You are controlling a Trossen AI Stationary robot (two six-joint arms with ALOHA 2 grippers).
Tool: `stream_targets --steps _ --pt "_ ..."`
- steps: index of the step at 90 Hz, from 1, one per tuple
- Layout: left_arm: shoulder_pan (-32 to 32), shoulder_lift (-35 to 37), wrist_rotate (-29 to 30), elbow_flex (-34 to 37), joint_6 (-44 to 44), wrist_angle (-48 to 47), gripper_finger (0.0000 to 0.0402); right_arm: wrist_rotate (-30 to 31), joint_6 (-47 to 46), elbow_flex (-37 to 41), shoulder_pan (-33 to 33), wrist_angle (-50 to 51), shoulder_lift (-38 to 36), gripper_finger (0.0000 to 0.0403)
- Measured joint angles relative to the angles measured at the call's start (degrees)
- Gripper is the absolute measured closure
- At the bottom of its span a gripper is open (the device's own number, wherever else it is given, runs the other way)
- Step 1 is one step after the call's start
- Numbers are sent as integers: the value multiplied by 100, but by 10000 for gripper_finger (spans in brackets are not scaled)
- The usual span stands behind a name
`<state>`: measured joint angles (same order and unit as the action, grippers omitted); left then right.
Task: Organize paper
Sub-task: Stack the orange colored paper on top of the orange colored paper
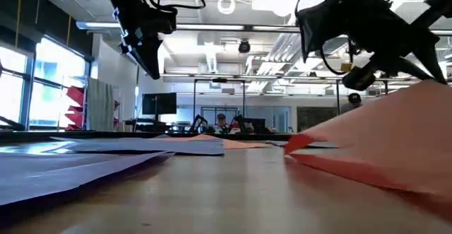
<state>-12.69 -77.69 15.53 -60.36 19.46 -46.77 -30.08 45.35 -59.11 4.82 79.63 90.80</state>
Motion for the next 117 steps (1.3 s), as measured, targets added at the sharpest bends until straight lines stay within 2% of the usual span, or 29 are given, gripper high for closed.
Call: stream_targets --steps 21,36,52,62,70,86,105,117 --pt "0 0 0 0 -2 -4 402 -20 316 -26 -190 125 -33 403" --pt "2 2 -57 0 -7 -4 402 -274 413 -336 -271 382 -117 403" --pt "2 0 -105 0 -7 24 402 -164 925 -28 -374 539 -129 403" --pt "2 0 -105 0 -7 26 402 -110 959 279 -504 340 -127 403" --pt "2 0 -105 0 -7 29 402 192 972 445 -623 124 -127 403" --pt "1 0 -87 0 -9 40 402 444 763 513 -738 -629 -127 403" --pt "0 0 -137 0 -11 33 402 449 769 -34 -746 -748 -127 403" --pt "2 0 -153 0 -9 33 402 -23 869 -564 -734 -750 -127 403"
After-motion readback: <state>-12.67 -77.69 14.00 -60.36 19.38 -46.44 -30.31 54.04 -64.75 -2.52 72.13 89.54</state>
